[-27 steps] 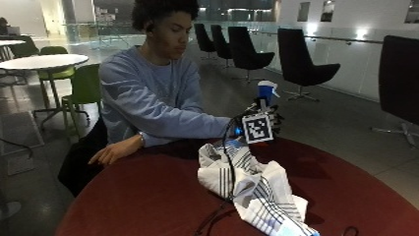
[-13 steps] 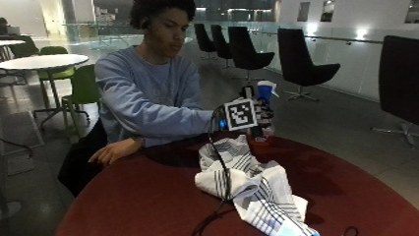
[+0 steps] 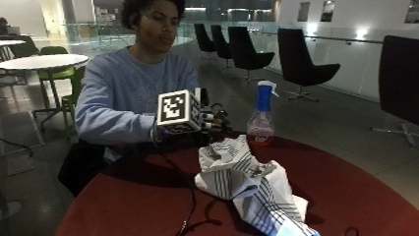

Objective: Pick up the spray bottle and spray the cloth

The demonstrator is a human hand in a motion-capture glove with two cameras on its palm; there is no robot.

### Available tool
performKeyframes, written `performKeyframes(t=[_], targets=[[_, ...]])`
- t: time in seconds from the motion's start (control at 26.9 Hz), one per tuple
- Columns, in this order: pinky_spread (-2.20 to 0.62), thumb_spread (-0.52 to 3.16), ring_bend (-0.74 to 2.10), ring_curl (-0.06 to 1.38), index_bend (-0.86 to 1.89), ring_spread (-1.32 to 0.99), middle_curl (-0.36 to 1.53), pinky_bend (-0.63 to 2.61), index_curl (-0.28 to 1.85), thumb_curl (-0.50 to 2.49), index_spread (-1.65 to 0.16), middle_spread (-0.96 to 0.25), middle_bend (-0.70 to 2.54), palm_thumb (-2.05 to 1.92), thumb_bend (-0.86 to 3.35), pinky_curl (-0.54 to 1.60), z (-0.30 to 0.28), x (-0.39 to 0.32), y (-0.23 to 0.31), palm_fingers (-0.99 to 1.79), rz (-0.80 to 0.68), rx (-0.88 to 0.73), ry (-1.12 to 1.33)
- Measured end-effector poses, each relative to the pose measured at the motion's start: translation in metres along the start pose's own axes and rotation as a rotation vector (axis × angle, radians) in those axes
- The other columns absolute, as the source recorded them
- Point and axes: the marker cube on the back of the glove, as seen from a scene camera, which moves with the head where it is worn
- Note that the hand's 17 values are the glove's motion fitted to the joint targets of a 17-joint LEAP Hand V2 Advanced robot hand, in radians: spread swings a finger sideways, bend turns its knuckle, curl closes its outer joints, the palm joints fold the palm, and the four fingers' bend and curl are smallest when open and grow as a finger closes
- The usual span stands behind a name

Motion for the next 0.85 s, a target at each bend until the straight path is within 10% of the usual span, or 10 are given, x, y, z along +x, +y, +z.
performKeyframes(t=[0.85], targets=[[0.24, 1.03, 0.30, 0.36, 0.19, -0.02, 0.45, 0.11, 0.44, 0.34, -0.27, -0.06, 0.37, 0.63, -0.02, 0.14, -0.043, 0.083, 0.097, 0.78, 0.116, 0.081, 0.154]])
